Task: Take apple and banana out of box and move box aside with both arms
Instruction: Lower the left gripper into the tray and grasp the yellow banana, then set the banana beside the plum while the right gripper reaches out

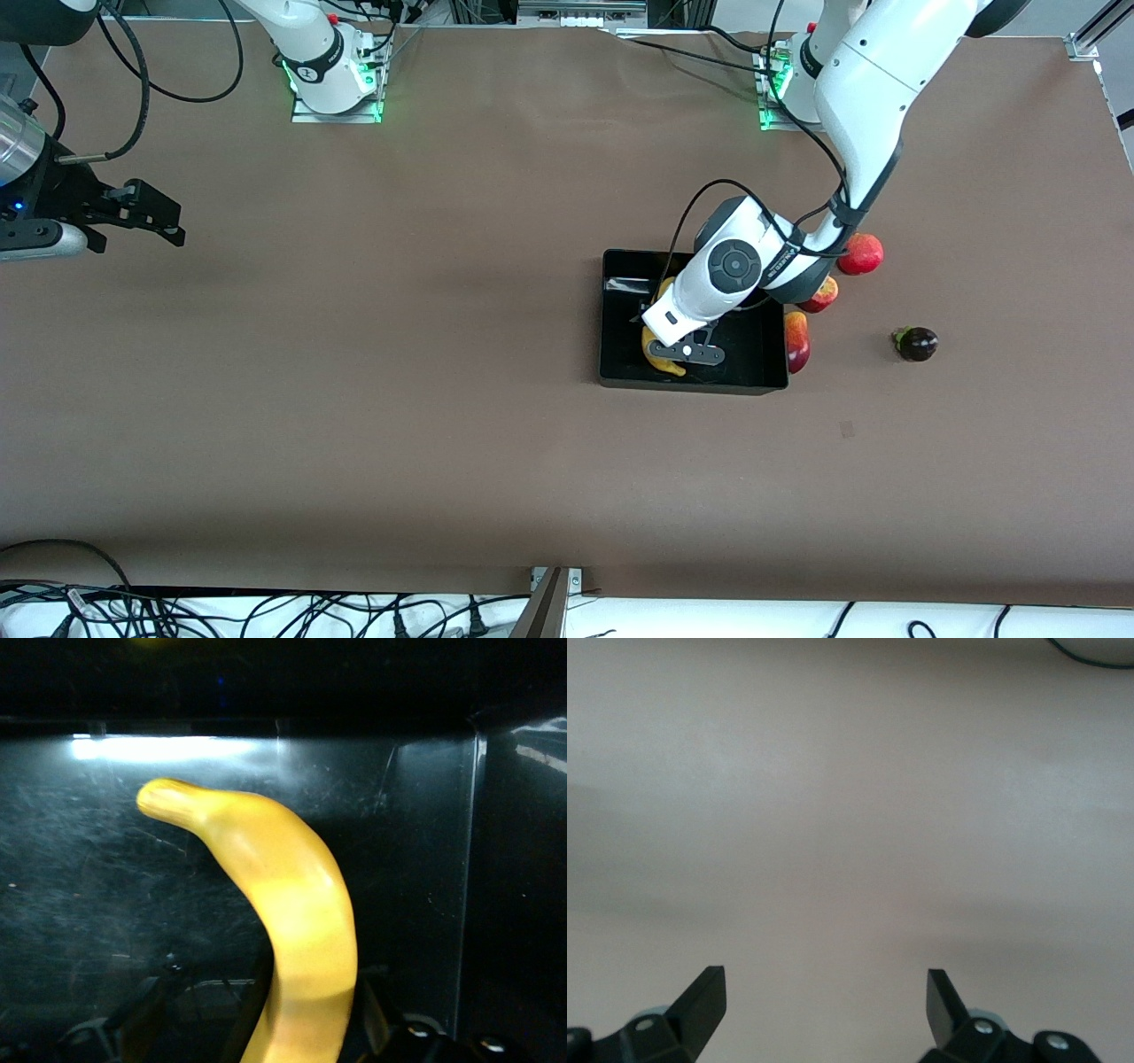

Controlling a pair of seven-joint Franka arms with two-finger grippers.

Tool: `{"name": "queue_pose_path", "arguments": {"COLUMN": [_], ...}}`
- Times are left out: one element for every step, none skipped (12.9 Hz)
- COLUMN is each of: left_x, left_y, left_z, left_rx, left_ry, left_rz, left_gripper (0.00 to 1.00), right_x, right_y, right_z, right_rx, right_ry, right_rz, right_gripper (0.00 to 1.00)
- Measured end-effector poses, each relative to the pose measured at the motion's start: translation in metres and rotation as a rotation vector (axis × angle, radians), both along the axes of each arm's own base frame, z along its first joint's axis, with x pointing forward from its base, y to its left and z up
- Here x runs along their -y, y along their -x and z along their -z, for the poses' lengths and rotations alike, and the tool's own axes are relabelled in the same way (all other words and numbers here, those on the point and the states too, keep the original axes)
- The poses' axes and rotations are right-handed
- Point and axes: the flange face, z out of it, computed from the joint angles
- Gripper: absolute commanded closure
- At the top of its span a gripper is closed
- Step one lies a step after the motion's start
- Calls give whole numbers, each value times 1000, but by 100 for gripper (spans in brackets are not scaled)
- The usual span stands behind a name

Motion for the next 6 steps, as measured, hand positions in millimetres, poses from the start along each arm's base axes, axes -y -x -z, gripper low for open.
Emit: {"name": "queue_pose_path", "arguments": {"left_x": [0,-1,-2,-2,-2,-3], "left_y": [1,1,0,-1,-3,-6], "left_z": [1,2,2,1,-2,-8], "left_rx": [-3,-3,-3,-1,4,12], "left_ry": [-1,-2,-2,-2,0,1], "left_rz": [0,-3,-5,-7,-9,-12], "left_gripper": [94,100,100,100,99,99], "right_x": [0,0,0,0,0,0], "right_y": [0,0,0,0,0,0], "right_z": [0,0,0,0,0,0], "right_rx": [0,0,0,0,0,0], "right_ry": [0,0,0,0,0,0], "right_rz": [0,0,0,0,0,0], "right_gripper": [0,0,0,0,0,0]}}
